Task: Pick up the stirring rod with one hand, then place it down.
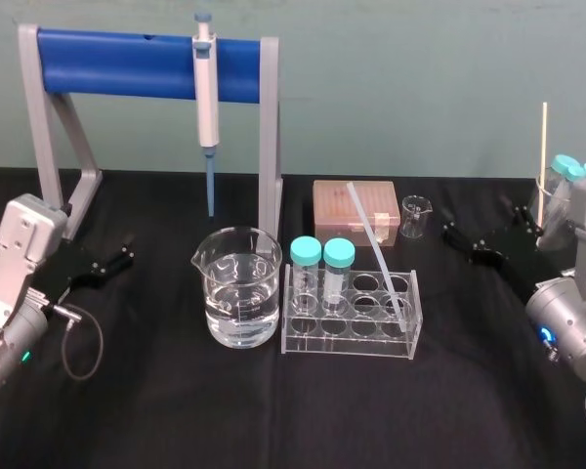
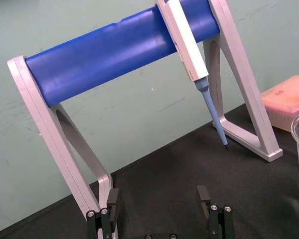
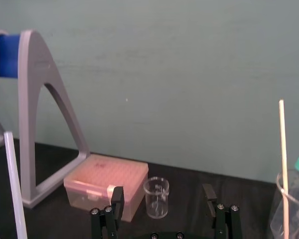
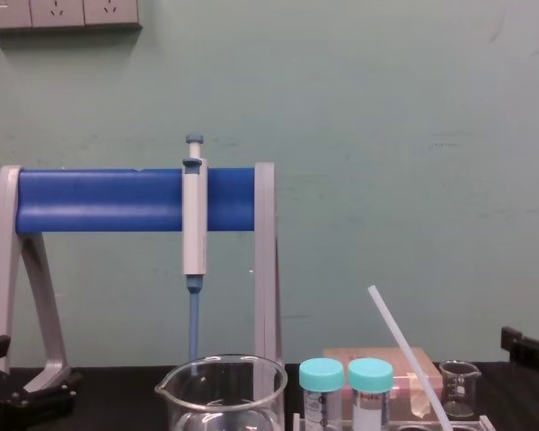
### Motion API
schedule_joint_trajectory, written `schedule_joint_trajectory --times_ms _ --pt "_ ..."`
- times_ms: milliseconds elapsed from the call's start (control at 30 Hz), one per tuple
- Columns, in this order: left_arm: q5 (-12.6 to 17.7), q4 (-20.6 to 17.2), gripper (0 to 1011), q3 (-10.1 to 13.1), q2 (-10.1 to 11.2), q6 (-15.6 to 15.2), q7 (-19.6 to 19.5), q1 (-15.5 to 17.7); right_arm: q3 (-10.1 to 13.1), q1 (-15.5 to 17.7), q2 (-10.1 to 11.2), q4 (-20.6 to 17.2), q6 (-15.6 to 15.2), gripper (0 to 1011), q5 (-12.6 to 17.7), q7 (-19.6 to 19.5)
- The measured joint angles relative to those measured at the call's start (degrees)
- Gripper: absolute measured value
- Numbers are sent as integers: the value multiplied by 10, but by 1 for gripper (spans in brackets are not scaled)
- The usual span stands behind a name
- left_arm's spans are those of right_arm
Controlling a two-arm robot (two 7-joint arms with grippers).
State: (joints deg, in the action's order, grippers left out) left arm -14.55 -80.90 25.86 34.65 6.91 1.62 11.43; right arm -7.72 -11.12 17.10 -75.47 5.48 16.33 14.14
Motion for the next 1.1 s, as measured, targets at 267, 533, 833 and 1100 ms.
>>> schedule_joint_trajectory --times_ms 267,533,833,1100 --pt "0 0 1000 0 0 0 0 0 -2 2 -1 3 -21 1003 -13 7" --pt "0 0 1000 0 0 0 0 0 -2 1 -1 3 -20 1002 -12 8" --pt "0 0 1000 0 0 0 0 0 -2 1 -1 3 -18 1003 -10 9" --pt "0 0 1000 0 0 0 0 0 -2 1 -1 2 -17 1002 -9 9"
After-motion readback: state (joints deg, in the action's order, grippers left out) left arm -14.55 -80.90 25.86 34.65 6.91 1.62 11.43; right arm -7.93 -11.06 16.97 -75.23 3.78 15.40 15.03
